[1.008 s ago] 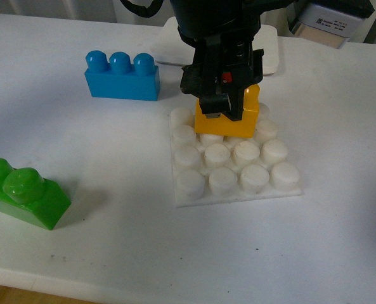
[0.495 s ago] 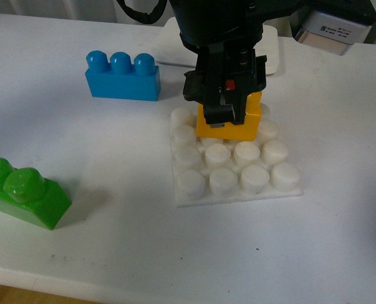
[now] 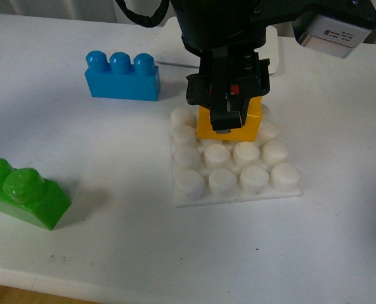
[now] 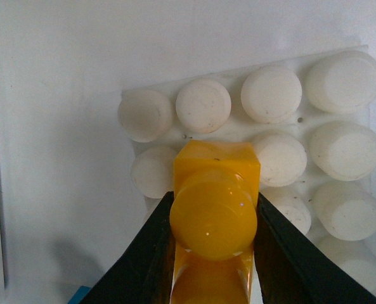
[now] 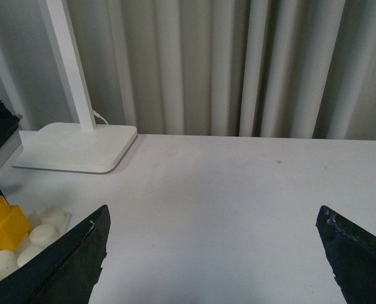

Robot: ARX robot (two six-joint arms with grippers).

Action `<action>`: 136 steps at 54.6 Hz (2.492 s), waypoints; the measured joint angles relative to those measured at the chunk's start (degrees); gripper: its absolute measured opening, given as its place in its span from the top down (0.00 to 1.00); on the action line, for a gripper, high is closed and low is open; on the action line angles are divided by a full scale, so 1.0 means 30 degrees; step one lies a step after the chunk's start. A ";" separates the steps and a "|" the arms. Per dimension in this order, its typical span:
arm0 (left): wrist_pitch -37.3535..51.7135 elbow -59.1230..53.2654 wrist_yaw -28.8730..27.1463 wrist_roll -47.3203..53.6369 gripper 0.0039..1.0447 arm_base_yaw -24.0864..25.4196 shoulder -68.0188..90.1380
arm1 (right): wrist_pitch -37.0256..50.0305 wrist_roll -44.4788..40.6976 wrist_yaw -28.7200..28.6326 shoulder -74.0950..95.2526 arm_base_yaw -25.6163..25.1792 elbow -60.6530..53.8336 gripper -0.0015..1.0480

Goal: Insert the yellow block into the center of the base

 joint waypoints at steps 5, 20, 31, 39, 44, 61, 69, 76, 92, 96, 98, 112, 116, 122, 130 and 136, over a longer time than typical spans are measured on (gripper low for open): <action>0.0219 -0.0255 0.0022 -0.0138 0.71 -0.0051 -0.0102 | 0.0000 -0.0007 -0.0007 0.0000 0.0000 0.0000 0.09; 0.1027 -0.1625 0.0044 -0.0306 0.72 -0.0255 -0.0153 | 0.0000 0.0000 0.0000 0.0000 0.0000 0.0000 0.09; 0.1902 -0.2375 -0.0189 0.0109 0.72 -0.0073 -0.0452 | 0.0000 0.0000 0.0000 0.0000 0.0000 0.0000 0.09; 0.2237 -0.2565 -0.0437 0.0750 0.72 0.0204 -0.0627 | 0.0000 -0.0007 0.0000 0.0000 0.0000 0.0000 0.09; 0.2412 -0.2565 -0.0430 0.1435 0.72 0.0401 -0.0634 | 0.0000 -0.0007 0.0000 0.0000 0.0000 0.0000 0.09; 0.2929 -0.2550 0.0022 0.3060 0.72 0.0896 -0.0641 | 0.0000 -0.0007 0.0000 0.0000 0.0000 0.0000 0.09; 0.2987 -0.2514 0.0102 0.3075 0.72 0.0940 -0.0612 | 0.0000 0.0000 0.0000 0.0000 0.0000 0.0000 0.09; 0.3155 -0.2514 0.0197 0.3067 0.72 0.1013 -0.0612 | 0.0000 -0.0007 0.0000 0.0000 0.0000 0.0000 0.09; 0.5282 -0.3636 -0.0022 0.2849 0.28 0.1661 -0.1246 | 0.0000 -0.0007 0.0007 0.0000 0.0000 0.0000 0.09; 0.5829 -0.4328 0.0277 0.2645 0.18 0.1756 -0.2004 | 0.0000 -0.0007 0.0000 0.0000 0.0000 0.0000 0.09; 0.6186 -0.4736 0.0386 0.2528 0.12 0.1792 -0.2441 | 0.0000 0.0000 0.0000 0.0000 0.0000 0.0000 0.09; 1.0273 -0.8211 0.0984 0.0794 0.06 0.2164 -0.6171 | 0.0000 -0.0007 0.0007 0.0000 0.0000 0.0000 0.09; 1.2837 -0.9857 0.0510 -0.0342 0.06 0.2310 -0.7548 | 0.0000 -0.0007 0.0000 0.0000 0.0000 0.0000 0.09; 1.7515 -1.3311 -0.1122 -0.2922 0.06 0.2747 -1.0397 | 0.0000 -0.0007 0.0000 0.0000 0.0000 0.0000 0.09; 2.0589 -1.6342 -0.2681 -0.6098 0.06 0.3308 -1.3471 | 0.0000 -0.0007 0.0000 0.0000 0.0000 0.0000 0.09; 2.1893 -1.9992 -0.4357 -1.1191 0.06 0.4437 -1.8447 | 0.0000 -0.0007 0.0000 0.0000 0.0000 0.0000 0.09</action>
